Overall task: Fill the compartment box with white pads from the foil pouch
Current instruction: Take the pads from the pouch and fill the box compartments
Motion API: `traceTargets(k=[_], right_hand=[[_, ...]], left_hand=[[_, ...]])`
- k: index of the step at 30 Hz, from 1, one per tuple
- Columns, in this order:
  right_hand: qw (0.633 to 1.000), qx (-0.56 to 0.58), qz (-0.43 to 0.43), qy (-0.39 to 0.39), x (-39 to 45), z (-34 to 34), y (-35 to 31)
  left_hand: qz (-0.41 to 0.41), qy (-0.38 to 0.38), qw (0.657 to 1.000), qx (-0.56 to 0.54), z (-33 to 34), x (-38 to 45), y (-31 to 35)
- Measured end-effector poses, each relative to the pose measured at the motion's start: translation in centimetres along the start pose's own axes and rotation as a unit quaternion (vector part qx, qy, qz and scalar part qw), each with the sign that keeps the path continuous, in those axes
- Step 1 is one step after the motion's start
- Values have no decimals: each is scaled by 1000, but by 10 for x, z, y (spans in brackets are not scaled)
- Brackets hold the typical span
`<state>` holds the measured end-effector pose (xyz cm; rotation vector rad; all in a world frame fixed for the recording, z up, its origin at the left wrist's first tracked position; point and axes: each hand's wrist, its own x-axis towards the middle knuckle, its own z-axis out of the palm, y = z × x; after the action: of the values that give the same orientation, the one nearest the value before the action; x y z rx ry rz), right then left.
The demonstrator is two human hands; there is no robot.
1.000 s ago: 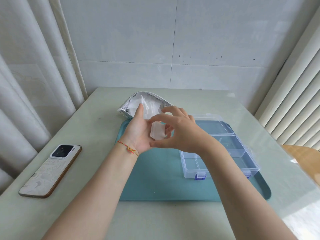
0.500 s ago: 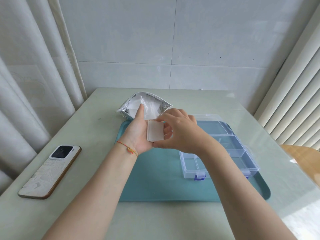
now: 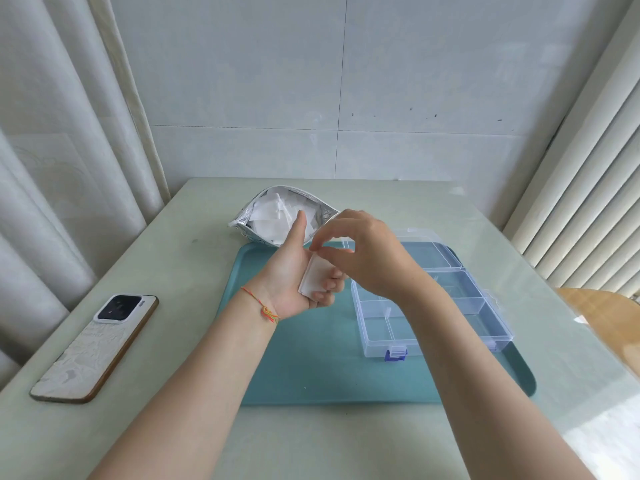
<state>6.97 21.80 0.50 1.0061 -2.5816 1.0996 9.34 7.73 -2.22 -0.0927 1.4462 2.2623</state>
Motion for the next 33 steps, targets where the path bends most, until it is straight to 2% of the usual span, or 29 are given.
traceTargets(k=[5, 9, 13, 21, 28, 31, 33], right_hand=[[1000, -16, -9, -9, 0, -6, 3], [999, -34, -16, 17, 0, -11, 10], [998, -50, -15, 28, 0, -17, 17], [999, -26, -15, 18, -1, -18, 14], [998, -7, 52, 19, 1, -10, 13], [985, 92, 143, 30, 3, -7, 9], [964, 173, 203, 8, 3, -4, 4]], left_hand=[[10, -15, 999, -30, -5, 2, 2], [21, -31, 999, -23, -5, 2, 3], [57, -12, 998, -1, -5, 0, 5], [59, 44, 996, -42, -3, 6, 3], [99, 104, 987, -74, 3, 8, 3], [150, 162, 974, -49, 2, 9, 1], [178, 191, 965, -20, 1, 10, 0]])
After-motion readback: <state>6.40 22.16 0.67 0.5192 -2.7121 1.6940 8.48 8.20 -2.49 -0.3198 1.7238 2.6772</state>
